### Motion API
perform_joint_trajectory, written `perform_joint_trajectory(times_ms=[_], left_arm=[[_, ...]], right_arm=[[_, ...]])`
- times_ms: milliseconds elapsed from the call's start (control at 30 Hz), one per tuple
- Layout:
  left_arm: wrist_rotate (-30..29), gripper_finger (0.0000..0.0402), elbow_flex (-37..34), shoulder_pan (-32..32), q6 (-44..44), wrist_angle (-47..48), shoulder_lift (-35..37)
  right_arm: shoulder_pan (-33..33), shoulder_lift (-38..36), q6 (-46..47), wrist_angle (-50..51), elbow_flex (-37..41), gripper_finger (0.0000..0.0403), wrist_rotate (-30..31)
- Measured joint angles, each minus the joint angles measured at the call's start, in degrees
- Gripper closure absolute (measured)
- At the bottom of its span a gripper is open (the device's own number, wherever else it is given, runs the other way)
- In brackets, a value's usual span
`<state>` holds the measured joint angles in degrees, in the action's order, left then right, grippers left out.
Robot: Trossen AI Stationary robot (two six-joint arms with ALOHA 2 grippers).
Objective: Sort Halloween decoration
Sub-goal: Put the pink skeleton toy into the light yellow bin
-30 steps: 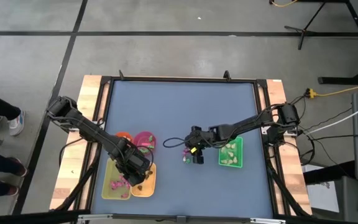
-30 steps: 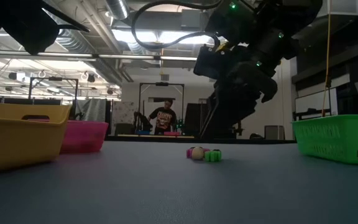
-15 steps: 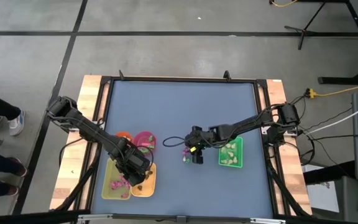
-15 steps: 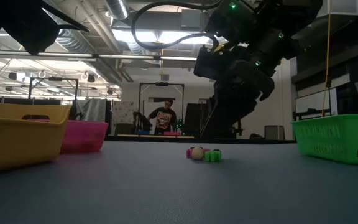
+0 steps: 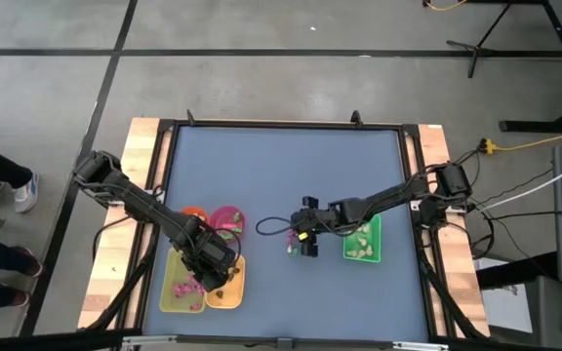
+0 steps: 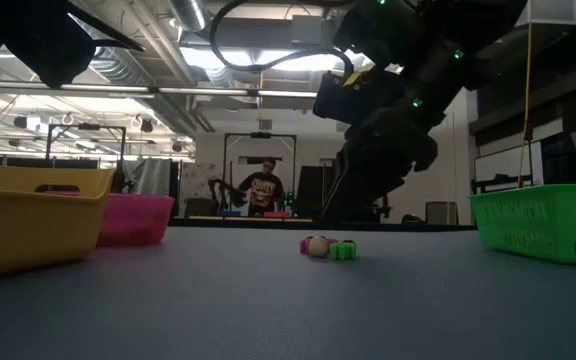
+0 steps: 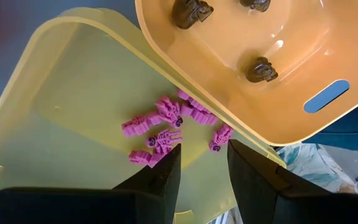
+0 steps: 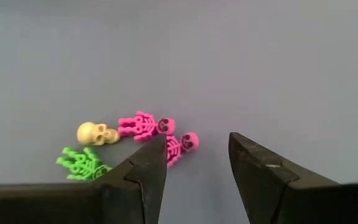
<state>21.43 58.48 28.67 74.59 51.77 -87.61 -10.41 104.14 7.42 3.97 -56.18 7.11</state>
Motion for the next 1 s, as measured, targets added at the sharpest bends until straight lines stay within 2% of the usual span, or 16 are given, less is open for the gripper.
perform_joint_trajectory(times_ms=[233,533,1000], left_arm=[[0.0,0.0286,0.0,0.0,0.0,0.0,0.0],[-0.2,0.0286,0.0,0.0,0.0,-0.5,0.0],[-0.9,0.0286,0.0,0.0,0.0,-0.6,0.0]], right_arm=[[-0.1,0.3,0.0,-0.2,0.0,0.0233,-0.7],[-0.1,5.0,0.1,-4.3,-0.2,0.0233,-1.7],[-0.1,5.2,-0.1,-4.9,-0.2,0.0233,-1.9]])
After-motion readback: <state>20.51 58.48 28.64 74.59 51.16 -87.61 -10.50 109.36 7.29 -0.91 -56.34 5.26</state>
